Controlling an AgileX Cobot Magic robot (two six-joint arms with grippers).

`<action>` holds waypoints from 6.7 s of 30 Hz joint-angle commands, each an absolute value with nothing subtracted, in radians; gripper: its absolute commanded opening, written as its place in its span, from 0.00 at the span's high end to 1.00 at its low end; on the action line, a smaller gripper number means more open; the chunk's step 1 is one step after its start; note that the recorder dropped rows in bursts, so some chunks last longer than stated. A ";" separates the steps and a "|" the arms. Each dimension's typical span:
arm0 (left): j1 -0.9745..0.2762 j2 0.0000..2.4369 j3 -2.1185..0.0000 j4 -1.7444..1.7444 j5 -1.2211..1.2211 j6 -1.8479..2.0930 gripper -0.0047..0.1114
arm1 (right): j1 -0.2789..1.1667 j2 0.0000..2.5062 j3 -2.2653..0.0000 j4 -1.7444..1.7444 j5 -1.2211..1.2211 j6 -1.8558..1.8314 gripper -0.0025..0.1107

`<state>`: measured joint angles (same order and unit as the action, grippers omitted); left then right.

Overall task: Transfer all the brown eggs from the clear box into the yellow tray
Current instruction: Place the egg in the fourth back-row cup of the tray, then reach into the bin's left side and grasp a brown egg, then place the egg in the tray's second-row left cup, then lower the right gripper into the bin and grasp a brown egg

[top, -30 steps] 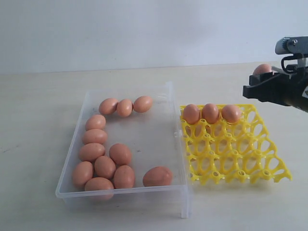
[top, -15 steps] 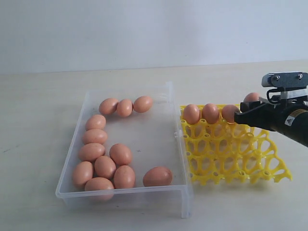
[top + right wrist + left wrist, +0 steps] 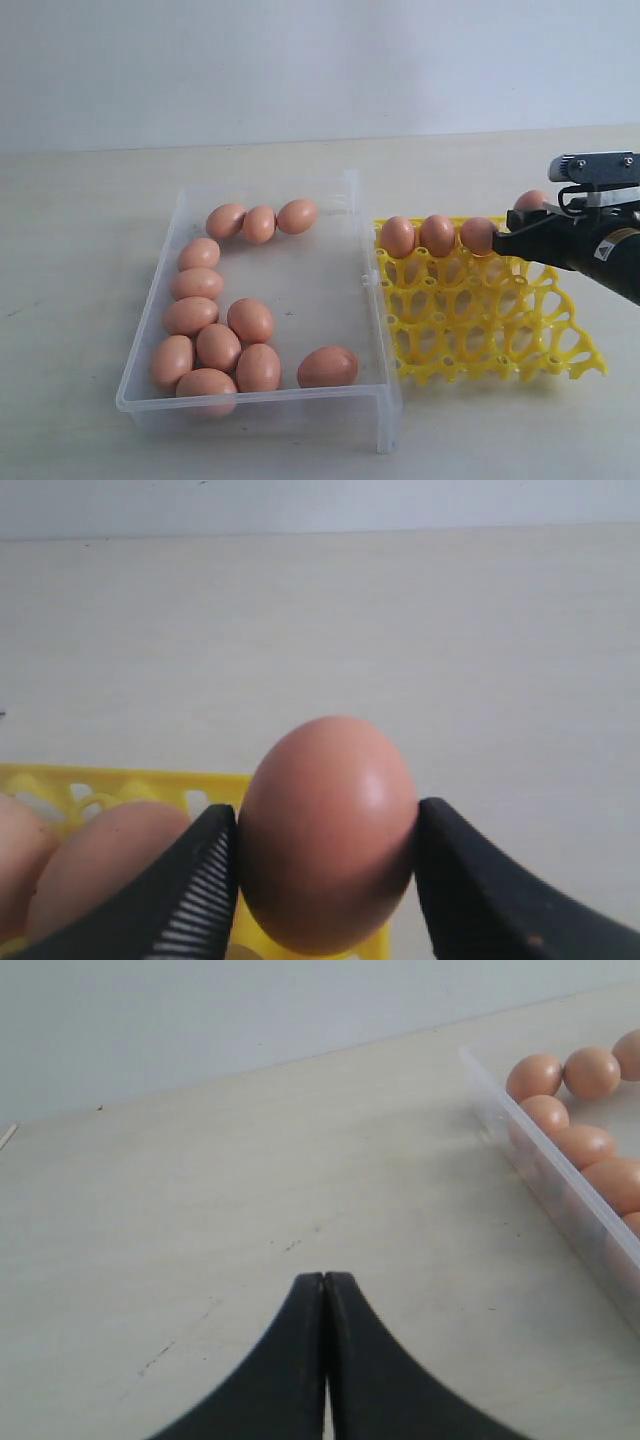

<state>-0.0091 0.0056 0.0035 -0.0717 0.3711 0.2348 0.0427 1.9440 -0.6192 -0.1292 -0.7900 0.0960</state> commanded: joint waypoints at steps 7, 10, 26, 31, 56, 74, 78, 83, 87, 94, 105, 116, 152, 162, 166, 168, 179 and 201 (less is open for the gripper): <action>-0.010 0.000 0.000 -0.073 0.364 0.235 0.96 | 0.035 1.968 -0.641 -0.178 -0.809 0.106 0.83; -0.010 0.000 0.000 -0.073 0.364 0.235 0.96 | 0.035 1.979 -0.655 -0.185 -0.796 0.108 0.75; -0.010 0.000 0.000 -0.073 0.364 0.235 0.96 | 0.035 1.815 -0.655 -0.198 -0.669 0.091 0.45; -0.010 0.000 0.000 -0.073 0.364 0.235 0.96 | 0.131 1.580 -0.793 -0.420 -0.203 0.226 0.78; -0.010 0.000 0.000 -0.073 0.364 0.235 0.96 | 0.716 2.139 -1.709 0.253 0.973 -0.239 0.43; -0.010 0.000 0.000 -0.073 0.364 0.235 0.96 | 0.732 2.354 -1.915 0.158 1.080 -0.191 0.43; -0.010 0.000 0.000 -0.073 0.364 0.235 0.96 | 0.732 2.376 -1.915 0.205 1.080 -0.191 0.45; -0.010 0.000 0.000 -0.073 0.364 0.235 0.96 | 0.732 2.375 -1.915 0.193 1.073 -0.191 0.79; -0.010 0.000 0.000 -0.073 0.364 0.235 0.96 | 0.723 2.346 -1.911 0.168 1.024 -0.191 0.98; -0.010 0.000 0.000 -0.073 0.364 0.235 0.96 | 0.693 2.131 -1.715 0.107 0.638 -0.172 0.98; -0.010 0.000 0.000 -0.073 0.364 0.235 0.96 | 0.576 1.704 -0.904 -0.037 -0.322 -0.010 0.98; -0.010 0.000 0.000 -0.073 0.364 0.235 0.96 | 0.476 1.681 -0.537 0.019 -0.774 -0.085 0.98; -0.010 0.000 0.000 -0.073 0.364 0.235 0.96 | 0.440 1.959 -0.577 -0.055 -0.972 0.054 0.98; -0.010 0.000 0.000 -0.073 0.364 0.235 0.96 | 0.440 1.959 -0.577 0.027 -0.923 -0.011 0.37; -0.010 0.000 0.000 -0.073 0.364 0.235 0.96 | 0.442 1.867 -0.577 0.019 -0.881 -0.019 0.48; -0.010 0.000 0.000 -0.073 0.364 0.235 0.96 | 0.442 1.700 -0.608 0.006 -0.742 -0.068 0.70; -0.010 0.000 0.000 -0.073 0.364 0.235 0.96 | 0.634 1.635 -1.328 0.020 0.587 -0.088 0.98; -0.010 0.000 0.000 -0.073 0.364 0.235 0.96 | 0.744 2.295 -1.981 0.301 1.221 -0.129 0.46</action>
<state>-0.0091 0.0056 0.0035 -0.0717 0.3711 0.2348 0.7410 2.2465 -1.9243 0.2937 1.1969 -0.1782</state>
